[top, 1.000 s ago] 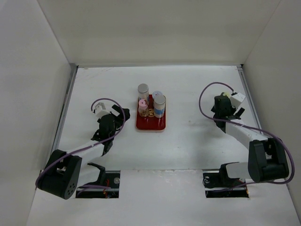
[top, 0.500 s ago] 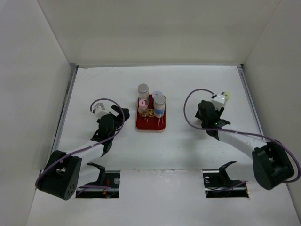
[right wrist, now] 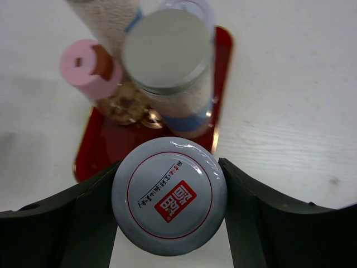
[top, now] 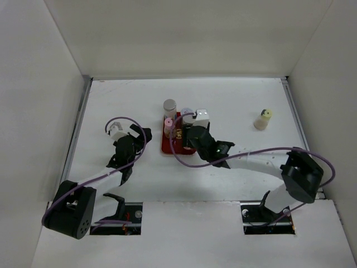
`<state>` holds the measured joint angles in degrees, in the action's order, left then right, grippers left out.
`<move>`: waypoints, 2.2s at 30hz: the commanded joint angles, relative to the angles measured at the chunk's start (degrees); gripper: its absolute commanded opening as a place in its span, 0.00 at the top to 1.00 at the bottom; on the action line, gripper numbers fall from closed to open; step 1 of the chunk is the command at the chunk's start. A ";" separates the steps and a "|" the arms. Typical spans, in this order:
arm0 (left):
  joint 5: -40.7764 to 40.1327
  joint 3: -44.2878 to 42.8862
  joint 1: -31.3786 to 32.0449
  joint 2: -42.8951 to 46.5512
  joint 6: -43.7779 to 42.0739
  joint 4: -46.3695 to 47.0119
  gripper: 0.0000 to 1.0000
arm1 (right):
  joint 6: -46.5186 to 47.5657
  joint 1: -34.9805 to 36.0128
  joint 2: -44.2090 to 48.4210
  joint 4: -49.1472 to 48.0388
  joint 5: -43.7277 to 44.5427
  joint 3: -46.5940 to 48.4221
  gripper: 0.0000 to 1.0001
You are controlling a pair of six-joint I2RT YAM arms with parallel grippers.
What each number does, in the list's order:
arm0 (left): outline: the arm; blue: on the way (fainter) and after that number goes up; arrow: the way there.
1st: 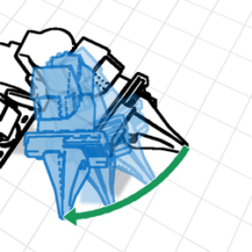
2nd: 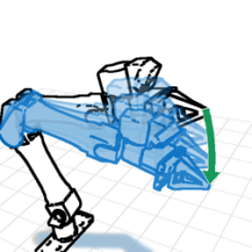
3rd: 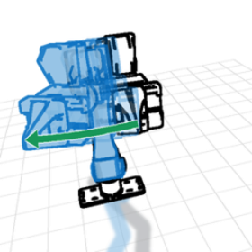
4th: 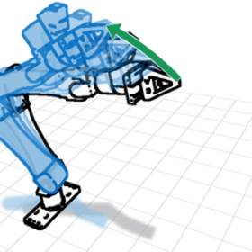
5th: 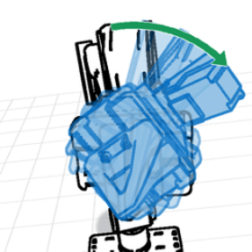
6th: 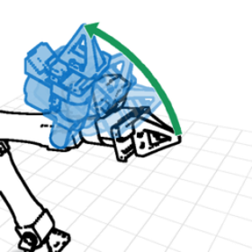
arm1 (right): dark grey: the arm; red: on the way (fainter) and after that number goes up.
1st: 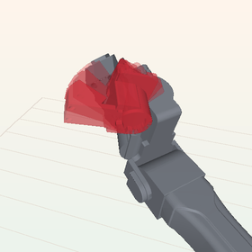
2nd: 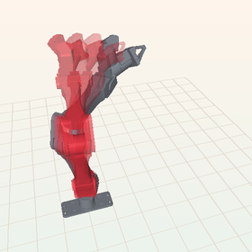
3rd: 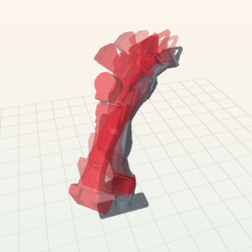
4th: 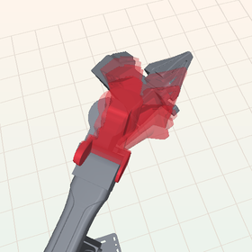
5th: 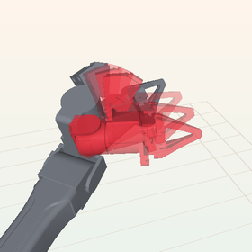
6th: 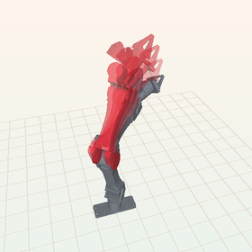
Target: Organize the condiment bottles
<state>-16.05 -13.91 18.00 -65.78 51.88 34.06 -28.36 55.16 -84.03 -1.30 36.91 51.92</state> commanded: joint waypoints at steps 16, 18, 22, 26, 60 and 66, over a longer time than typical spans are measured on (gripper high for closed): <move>0.68 0.20 -0.38 0.04 0.24 2.15 0.00 | 6.74 2.98 -24.51 -13.91 -5.62 21.82 0.39; 0.93 0.11 -0.55 -0.66 0.24 2.23 0.00 | 7.00 3.33 -23.73 -13.55 -5.00 21.82 0.29; 0.77 0.11 -0.56 -0.23 0.33 2.23 0.00 | 8.49 3.77 -19.00 -12.59 -4.91 19.72 0.17; 1.29 0.03 -0.64 -0.84 0.33 2.15 0.00 | 9.37 4.12 -9.60 -11.97 -4.39 14.19 0.14; 0.85 -0.24 0.50 -1.81 0.42 2.32 0.00 | 6.56 -53.00 -8.95 -8.63 -4.73 4.58 0.18; 0.85 0.02 -0.03 -1.29 0.42 2.32 0.00 | 6.12 -53.44 -11.34 -7.66 -6.67 6.79 0.41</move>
<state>-15.16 -13.89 18.37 -67.64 51.92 34.06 -21.39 1.65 -95.70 -7.44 32.21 56.27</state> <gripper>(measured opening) 0.997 0.619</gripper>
